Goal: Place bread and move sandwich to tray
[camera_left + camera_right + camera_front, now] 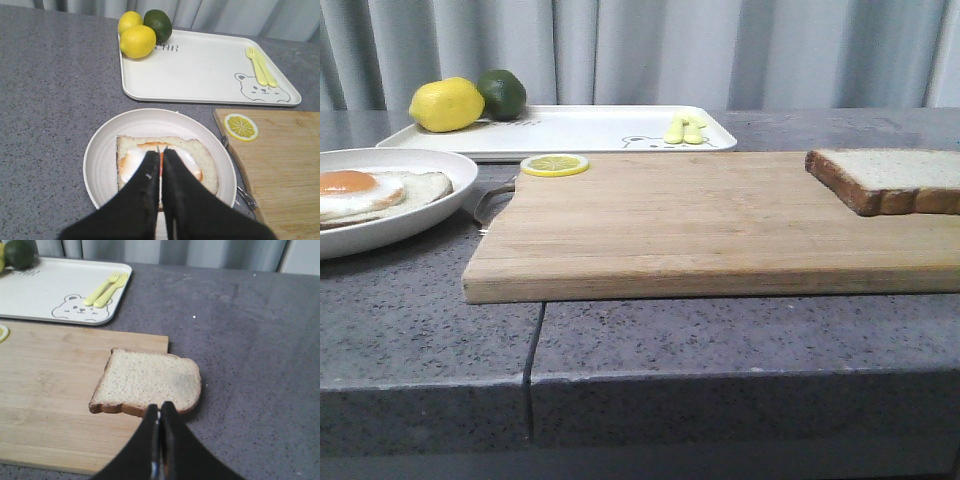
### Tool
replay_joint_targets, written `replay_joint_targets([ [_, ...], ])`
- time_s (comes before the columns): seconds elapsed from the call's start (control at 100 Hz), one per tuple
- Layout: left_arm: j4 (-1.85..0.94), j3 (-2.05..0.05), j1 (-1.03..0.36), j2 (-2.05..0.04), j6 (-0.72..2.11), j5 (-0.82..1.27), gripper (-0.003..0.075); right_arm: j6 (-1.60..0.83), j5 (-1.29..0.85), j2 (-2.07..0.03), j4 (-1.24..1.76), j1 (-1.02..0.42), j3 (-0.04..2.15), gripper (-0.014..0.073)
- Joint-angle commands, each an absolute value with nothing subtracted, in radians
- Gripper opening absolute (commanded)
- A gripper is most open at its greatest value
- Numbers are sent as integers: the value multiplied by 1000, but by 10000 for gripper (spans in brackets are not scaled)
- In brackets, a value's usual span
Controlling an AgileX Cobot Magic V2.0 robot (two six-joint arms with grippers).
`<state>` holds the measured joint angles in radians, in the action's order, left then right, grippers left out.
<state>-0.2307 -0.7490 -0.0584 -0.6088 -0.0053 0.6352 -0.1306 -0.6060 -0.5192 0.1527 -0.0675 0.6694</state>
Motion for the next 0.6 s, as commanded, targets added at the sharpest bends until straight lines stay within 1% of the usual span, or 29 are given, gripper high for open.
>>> replay_joint_targets([
  [0.0,-248,-786,-66,-633,-12,569,-19,-134,-569,-594,161,-63,727,-67],
  [0.25,-248,-786,-66,-634,-10,567,-11,-134,-599,-649,231,-63,727,-67],
  [0.32,-248,-786,-66,-634,-10,567,29,-134,-596,-649,234,-63,727,-63],
  [0.38,-248,-786,-66,-634,-10,567,90,-134,-596,-649,236,-63,727,-48],
  [0.45,-248,-786,-66,-634,-10,567,171,-134,-596,-649,238,-63,727,11],
  [0.53,-248,-786,-66,-634,-10,567,267,-134,-596,-649,239,-63,727,131],
  [0.59,-248,-786,-66,-634,-10,567,329,-134,-595,-649,244,-63,727,243],
])
